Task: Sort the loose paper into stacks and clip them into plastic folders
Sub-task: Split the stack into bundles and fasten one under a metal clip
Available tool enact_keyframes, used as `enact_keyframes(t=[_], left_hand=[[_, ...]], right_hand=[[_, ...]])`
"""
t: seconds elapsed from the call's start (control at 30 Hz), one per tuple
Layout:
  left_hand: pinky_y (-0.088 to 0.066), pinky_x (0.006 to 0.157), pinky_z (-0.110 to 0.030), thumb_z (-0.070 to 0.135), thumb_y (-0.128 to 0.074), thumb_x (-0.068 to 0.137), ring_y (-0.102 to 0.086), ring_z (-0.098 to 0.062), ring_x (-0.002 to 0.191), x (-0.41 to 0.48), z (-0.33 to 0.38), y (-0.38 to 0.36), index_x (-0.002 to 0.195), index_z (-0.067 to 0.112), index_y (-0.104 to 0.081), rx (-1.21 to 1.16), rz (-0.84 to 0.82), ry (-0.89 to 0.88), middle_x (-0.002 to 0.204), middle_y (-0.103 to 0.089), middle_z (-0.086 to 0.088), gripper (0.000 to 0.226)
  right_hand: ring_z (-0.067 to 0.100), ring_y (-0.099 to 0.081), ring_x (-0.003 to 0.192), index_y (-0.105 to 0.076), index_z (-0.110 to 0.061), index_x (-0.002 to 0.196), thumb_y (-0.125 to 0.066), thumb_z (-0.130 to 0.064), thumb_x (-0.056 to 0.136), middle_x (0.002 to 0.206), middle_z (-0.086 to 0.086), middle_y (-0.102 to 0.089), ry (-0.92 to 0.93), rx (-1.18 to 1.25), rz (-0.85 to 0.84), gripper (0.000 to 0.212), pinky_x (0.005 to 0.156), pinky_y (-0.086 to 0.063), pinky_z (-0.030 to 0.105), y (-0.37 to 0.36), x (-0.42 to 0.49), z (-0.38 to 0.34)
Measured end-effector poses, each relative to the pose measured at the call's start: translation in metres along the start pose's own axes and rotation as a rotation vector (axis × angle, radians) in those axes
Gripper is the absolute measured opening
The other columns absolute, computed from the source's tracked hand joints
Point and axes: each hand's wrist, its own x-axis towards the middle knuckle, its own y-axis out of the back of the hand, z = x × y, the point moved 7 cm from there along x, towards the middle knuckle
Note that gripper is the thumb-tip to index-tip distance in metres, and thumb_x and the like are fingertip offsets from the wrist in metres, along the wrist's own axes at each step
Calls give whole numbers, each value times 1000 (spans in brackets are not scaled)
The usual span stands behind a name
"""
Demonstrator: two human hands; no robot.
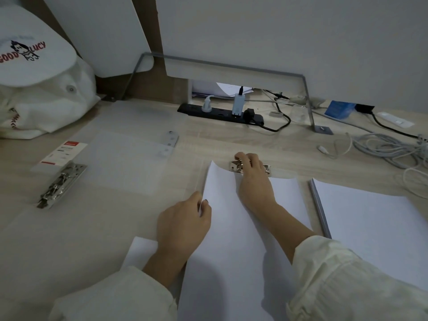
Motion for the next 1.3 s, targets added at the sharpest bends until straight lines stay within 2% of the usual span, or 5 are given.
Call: enact_keyframes(t=[0.2, 0.43, 0.57, 0.83, 1.3], left_hand=[[-35, 60, -29, 35, -33, 95, -45, -23, 60, 1, -3, -1, 62, 21, -26, -54, -6, 10, 53, -38, 4, 37], [-37, 64, -32, 37, -33, 96, -47, -25, 64, 0, -4, 0, 62, 20, -25, -109, -34, 62, 60, -46, 2, 39], [-32, 56, -30, 37, -34, 96, -44, -21, 58, 1, -5, 0, 61, 21, -27, -147, -41, 83, 56, -45, 3, 39], [-30, 54, -31, 38, -35, 96, -37, -18, 52, -6, -2, 4, 63, 21, -26, -286, 16, 76, 54, -38, 0, 39], [-29, 58, -32, 32, -35, 96, -44, -26, 68, 5, 0, -6, 64, 15, -32, -296, -107, 138, 62, -44, -1, 36]], right_hand=[[21, -57, 96, -49, -14, 120, -44, -13, 94, 111, 7, -60, -234, 450, 144, 27, 79, -43, 31, 26, 18, 24], [28, -54, 91, -49, -4, 115, -46, -5, 89, 102, 12, -59, -560, 336, 173, 26, 73, -38, 29, 48, 18, 87], [32, -49, 113, -53, -4, 116, -52, -9, 89, 126, 18, -47, -440, 159, 126, 28, 88, -38, 33, 57, 16, 89], [24, -52, 87, -57, -6, 116, -44, -4, 87, 123, 16, -57, -527, 251, -58, 32, 62, -38, 26, 86, -8, 97], [35, -52, 115, -52, 11, 122, -45, -11, 92, 124, 23, -57, -603, 69, -238, 38, 94, -42, 36, 83, -77, 86]])
